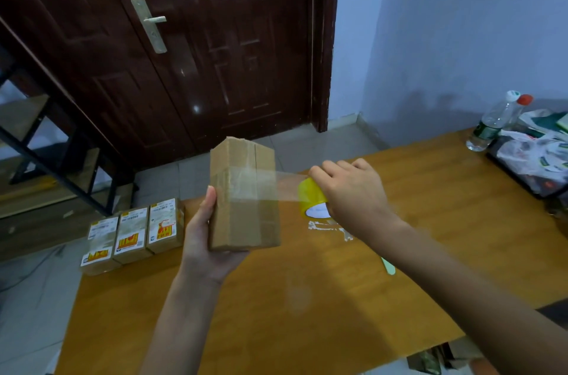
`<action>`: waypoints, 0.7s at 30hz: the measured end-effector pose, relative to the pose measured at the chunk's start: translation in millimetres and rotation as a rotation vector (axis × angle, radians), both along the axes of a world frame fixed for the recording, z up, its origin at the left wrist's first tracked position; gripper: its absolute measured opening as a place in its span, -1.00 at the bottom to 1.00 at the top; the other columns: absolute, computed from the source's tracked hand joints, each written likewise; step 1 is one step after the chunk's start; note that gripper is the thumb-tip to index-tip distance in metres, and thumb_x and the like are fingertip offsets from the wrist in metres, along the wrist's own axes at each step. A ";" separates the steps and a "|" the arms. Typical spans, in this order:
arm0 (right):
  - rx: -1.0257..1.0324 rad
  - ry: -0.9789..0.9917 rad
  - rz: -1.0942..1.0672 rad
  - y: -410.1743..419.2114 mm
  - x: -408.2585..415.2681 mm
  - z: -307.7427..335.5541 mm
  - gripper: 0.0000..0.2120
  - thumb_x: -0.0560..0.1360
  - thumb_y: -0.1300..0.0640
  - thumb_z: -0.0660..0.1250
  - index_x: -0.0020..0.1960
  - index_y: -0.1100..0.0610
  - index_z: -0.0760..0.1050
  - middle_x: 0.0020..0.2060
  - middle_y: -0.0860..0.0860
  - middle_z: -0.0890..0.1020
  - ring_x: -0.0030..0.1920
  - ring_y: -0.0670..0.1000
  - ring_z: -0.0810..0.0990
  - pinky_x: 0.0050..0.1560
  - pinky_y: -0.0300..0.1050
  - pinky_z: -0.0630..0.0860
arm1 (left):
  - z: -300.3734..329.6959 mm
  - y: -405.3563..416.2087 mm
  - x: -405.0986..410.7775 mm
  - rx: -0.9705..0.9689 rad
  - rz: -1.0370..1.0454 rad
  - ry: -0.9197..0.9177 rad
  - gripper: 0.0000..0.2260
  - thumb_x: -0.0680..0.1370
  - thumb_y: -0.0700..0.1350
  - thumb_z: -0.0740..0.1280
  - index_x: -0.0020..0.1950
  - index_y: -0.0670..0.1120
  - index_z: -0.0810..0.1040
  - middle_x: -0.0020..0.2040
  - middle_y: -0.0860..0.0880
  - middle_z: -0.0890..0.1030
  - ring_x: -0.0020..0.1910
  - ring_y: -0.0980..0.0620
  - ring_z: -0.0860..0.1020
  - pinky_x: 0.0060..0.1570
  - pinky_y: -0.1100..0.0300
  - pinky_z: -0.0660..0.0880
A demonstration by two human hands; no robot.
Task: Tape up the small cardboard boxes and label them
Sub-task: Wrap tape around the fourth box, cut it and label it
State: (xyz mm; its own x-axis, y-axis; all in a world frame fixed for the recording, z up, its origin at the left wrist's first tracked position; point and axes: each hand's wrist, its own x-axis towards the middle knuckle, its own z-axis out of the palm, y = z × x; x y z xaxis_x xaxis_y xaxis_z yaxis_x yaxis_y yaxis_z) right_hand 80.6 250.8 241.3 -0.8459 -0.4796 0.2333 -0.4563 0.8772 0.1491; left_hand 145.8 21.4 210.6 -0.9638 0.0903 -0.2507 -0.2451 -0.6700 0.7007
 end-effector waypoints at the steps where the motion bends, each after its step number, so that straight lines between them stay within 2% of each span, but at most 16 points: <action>1: -0.015 0.019 0.005 -1.2 -0.1 -0.1 -0.58 0.21 0.35 0.30 0.04 0.08 0.49 -0.27 -0.01 0.51 -0.27 0.10 0.50 -0.24 -0.07 0.27 | 2.4 0.0 0.6 0.001 -0.011 0.017 -0.54 0.50 0.24 0.24 0.26 0.02 0.60 0.17 -0.16 0.61 0.09 -0.15 0.62 0.04 -0.09 0.54; 4: -0.059 0.066 0.017 -4.4 0.9 1.6 -0.60 0.19 0.39 0.30 -0.02 0.11 0.50 -0.34 0.00 0.47 -0.35 0.10 0.46 -0.28 -0.09 0.22 | 8.5 1.1 1.0 0.024 -0.032 0.045 -0.54 0.49 0.26 0.25 0.25 0.03 0.61 0.19 -0.15 0.61 0.11 -0.16 0.62 0.07 -0.10 0.53; 11: -0.118 0.085 0.014 -9.0 4.4 -0.2 -0.65 0.26 0.41 0.29 0.00 0.13 0.50 -0.32 0.02 0.47 -0.35 0.09 0.44 -0.28 -0.10 0.20 | 11.1 14.7 3.5 0.096 -0.094 0.064 -0.50 0.59 0.29 0.07 0.28 0.03 0.60 0.23 -0.11 0.62 0.18 -0.13 0.61 0.10 -0.07 0.56; 14: -0.143 0.073 0.012 -9.7 7.0 -2.6 -0.61 0.24 0.42 0.33 0.02 0.14 0.51 -0.32 0.02 0.48 -0.34 0.08 0.45 -0.29 -0.10 0.22 | 10.8 18.3 2.5 0.093 -0.123 0.081 -0.50 0.57 0.29 0.11 0.32 0.03 0.57 0.26 -0.12 0.60 0.21 -0.13 0.59 0.15 -0.08 0.54; 18: -0.149 0.026 0.006 -18.0 11.5 -7.2 -0.59 0.30 0.39 0.34 0.12 0.14 0.50 -0.22 0.04 0.54 -0.24 0.10 0.51 -0.24 -0.08 0.23 | 6.3 23.9 0.6 0.134 -0.212 0.085 -0.40 0.51 0.30 0.26 0.45 0.00 0.43 0.39 -0.19 0.47 0.32 -0.22 0.47 0.29 -0.14 0.38; 21: -0.146 -0.027 0.007 -27.0 12.0 -8.0 -0.59 0.33 0.35 0.34 0.17 0.17 0.45 -0.15 0.07 0.53 -0.16 0.12 0.52 -0.17 -0.05 0.22 | -0.2 26.0 -3.0 0.155 -0.283 0.063 -0.35 0.52 0.31 0.23 0.52 -0.02 0.31 0.43 -0.23 0.37 0.35 -0.25 0.39 0.31 -0.16 0.32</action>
State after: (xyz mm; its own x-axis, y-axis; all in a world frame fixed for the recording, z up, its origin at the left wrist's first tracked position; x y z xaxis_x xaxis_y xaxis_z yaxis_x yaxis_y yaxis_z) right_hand 92.6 223.8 233.3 -0.8495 -0.4483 0.2782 -0.4647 0.8854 0.0078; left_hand 142.8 47.4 210.4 -0.9082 0.3893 -0.1535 -0.3961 -0.6812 0.6157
